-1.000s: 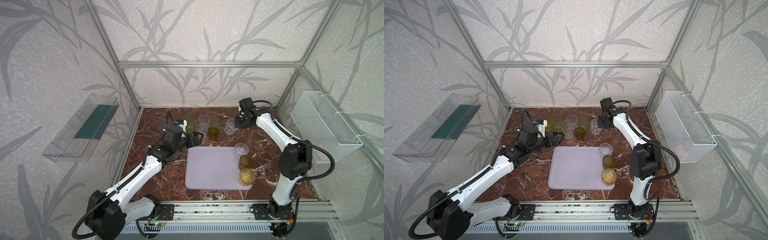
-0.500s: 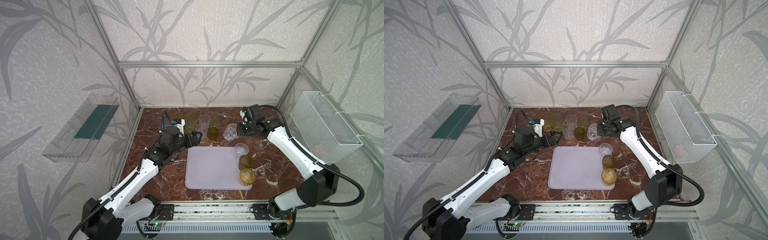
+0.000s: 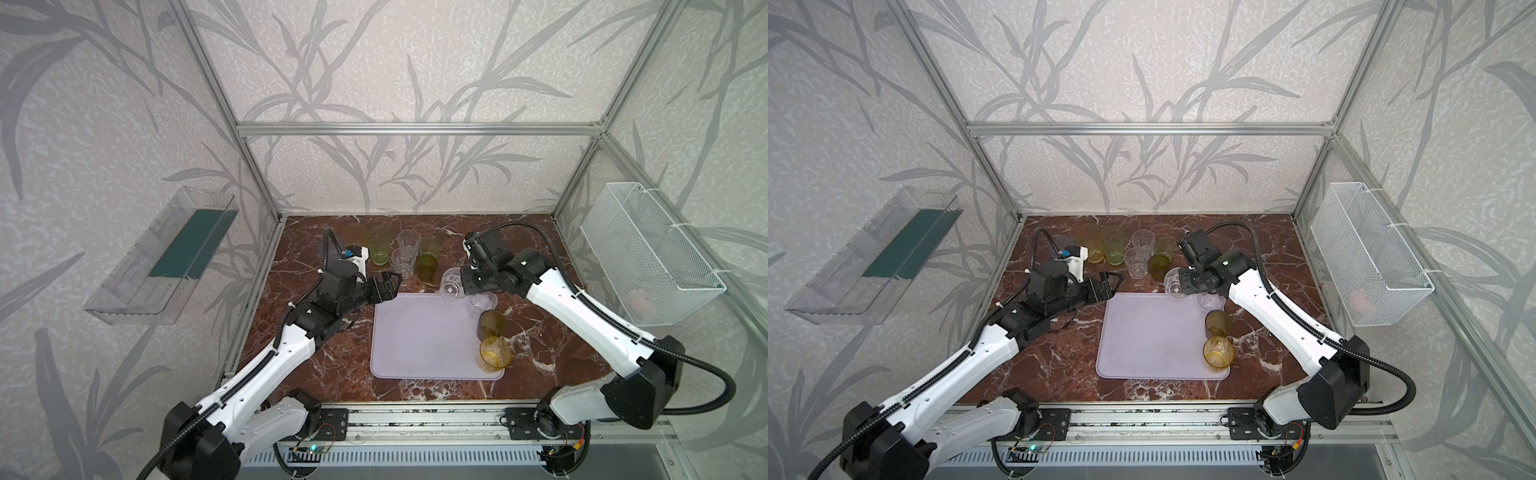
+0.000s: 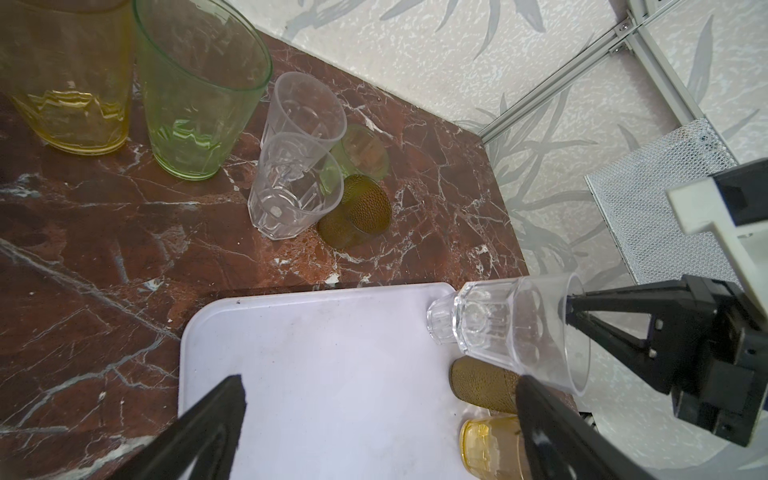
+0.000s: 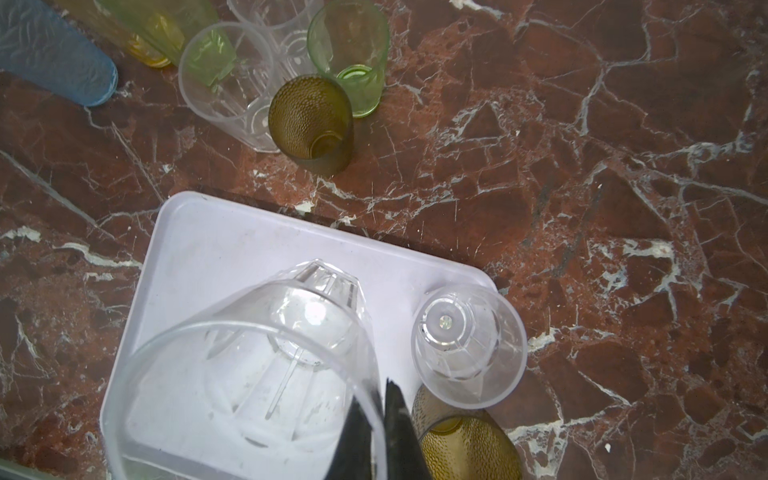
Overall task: Place the glasses into the tray
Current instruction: 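Lift the clear glass and carry it over the tray with the right gripper, then lower the clear glass onto the tray near the other clear glass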
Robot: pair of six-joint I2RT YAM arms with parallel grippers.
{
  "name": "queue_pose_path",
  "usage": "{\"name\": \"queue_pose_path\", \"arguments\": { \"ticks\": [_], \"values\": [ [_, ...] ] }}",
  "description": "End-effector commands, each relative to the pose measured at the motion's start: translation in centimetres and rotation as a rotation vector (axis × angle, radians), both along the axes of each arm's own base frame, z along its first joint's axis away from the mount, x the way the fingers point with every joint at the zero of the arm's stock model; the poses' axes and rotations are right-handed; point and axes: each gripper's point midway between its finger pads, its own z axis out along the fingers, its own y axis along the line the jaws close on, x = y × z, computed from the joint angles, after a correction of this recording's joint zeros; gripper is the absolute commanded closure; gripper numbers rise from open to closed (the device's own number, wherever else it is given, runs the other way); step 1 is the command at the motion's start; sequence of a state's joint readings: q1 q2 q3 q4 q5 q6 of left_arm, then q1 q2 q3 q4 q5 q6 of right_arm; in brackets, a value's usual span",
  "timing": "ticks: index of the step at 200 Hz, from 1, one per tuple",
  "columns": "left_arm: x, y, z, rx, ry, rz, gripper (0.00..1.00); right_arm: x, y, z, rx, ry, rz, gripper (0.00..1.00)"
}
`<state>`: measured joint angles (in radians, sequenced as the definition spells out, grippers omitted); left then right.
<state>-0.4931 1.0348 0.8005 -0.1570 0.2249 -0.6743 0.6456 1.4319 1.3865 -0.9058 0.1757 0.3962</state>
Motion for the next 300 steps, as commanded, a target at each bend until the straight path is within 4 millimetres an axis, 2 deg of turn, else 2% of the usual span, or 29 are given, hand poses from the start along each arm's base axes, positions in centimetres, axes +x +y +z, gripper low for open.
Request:
{"name": "queue_pose_path", "arguments": {
  "ticks": [1, 33, 86, 115, 191, 266, 300],
  "values": [
    [0.0, 0.6, 0.4, -0.002, -0.023, 0.023, 0.01, -1.1, -1.0, 0.6, -0.016, -0.023, -0.04, 1.0],
    [-0.1, 0.5, 0.3, 0.001, -0.02, 0.013, 0.01, -2.3, -0.8, -0.4, -0.012, -0.012, -0.045, 1.0],
    [0.0, 0.6, -0.6, 0.008, -0.007, 0.017, 0.01, -2.7, -0.3, -1.5, -0.056, -0.02, -0.042, 1.0],
    [-0.1, 0.6, -0.8, 0.013, -0.001, 0.018, 0.01, -2.8, -0.1, -2.8, -0.106, -0.002, -0.042, 1.0],
    [-0.2, 0.7, -1.3, 0.011, 0.01, 0.023, 0.01, -1.7, 1.7, -5.4, -0.12, 0.035, -0.023, 1.0],
    [-0.3, 0.9, -1.1, 0.018, 0.013, 0.025, 0.01, 0.1, 0.9, -7.8, -0.248, 0.03, -0.079, 1.0],
    [-0.2, 0.7, -1.1, 0.019, 0.016, 0.018, 0.01, 0.9, 1.1, -8.9, -0.218, 0.061, -0.094, 1.0]
  ]
}}
